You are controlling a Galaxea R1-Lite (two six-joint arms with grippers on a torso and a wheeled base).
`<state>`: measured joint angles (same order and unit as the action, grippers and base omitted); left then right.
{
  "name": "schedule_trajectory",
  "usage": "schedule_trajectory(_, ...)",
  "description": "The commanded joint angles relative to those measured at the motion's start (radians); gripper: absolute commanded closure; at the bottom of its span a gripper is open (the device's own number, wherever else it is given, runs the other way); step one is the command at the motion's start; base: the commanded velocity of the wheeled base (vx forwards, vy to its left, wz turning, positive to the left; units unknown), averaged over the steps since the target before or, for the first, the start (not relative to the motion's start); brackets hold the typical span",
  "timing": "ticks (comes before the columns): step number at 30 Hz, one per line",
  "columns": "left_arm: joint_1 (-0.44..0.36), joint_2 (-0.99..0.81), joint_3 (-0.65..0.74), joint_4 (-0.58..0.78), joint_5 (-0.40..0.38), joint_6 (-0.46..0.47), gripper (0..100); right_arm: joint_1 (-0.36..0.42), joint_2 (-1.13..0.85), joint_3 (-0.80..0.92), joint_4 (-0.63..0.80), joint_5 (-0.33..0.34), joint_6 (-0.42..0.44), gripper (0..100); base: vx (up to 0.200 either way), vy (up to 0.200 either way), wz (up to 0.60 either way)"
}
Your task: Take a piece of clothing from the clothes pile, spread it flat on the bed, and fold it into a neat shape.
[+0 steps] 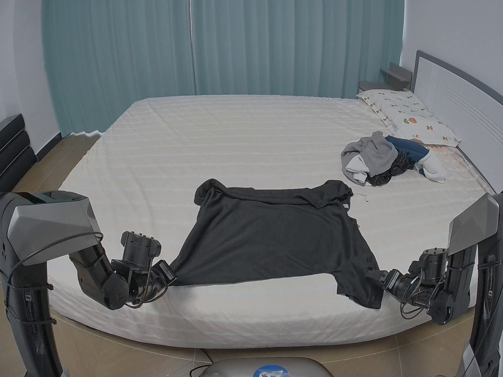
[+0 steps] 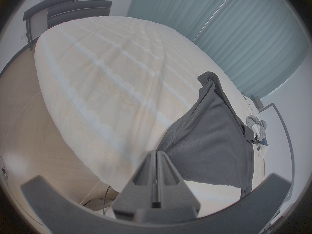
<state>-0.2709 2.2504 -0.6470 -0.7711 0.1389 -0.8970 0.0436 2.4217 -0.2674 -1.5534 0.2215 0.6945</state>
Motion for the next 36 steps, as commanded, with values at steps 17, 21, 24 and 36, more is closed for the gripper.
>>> schedule_trajectory(17,0.018,-0.048,0.061,0.053,-0.002,0.105,100,-0.097,-0.064,0.103,0.004,0.021,-0.101,100,0.000,0.000,0.00)
schedule_trajectory(21,0.018,-0.077,0.069,0.127,-0.002,0.139,100,-0.097,-0.069,0.148,0.001,0.045,-0.167,100,0.000,0.000,0.00)
schedule_trajectory(24,0.022,-0.106,0.069,0.193,-0.001,0.170,100,-0.102,-0.101,0.169,0.004,0.050,-0.196,100,0.000,0.000,0.00)
schedule_trajectory(36,0.028,-0.111,0.069,0.303,-0.002,0.222,100,-0.130,-0.062,0.194,-0.007,0.052,-0.293,100,0.000,0.000,0.00)
